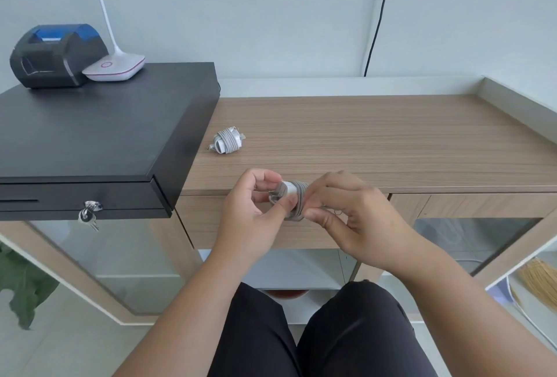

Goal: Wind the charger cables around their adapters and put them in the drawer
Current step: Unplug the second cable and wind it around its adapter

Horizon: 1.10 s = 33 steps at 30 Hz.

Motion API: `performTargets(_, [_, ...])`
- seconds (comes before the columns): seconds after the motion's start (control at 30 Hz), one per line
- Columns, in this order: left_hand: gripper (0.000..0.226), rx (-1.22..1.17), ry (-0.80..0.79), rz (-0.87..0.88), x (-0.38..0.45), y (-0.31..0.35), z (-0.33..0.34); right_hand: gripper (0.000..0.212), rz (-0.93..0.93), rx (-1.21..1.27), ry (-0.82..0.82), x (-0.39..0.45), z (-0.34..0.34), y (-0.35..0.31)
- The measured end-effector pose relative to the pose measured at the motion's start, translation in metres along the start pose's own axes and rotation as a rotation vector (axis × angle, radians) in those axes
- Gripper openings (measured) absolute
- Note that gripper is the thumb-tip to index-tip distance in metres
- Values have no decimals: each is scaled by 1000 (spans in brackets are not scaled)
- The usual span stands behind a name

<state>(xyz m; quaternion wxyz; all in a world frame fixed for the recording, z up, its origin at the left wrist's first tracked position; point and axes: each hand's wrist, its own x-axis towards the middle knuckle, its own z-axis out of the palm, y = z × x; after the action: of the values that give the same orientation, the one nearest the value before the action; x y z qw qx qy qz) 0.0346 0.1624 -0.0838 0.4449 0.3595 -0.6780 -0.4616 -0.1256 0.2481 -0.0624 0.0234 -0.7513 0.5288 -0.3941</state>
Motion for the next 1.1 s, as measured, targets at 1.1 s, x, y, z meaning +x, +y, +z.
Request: performTargets(1.1, [59, -578, -218, -301, -15, -10, 10, 9, 743, 962, 631, -7, 39, -17])
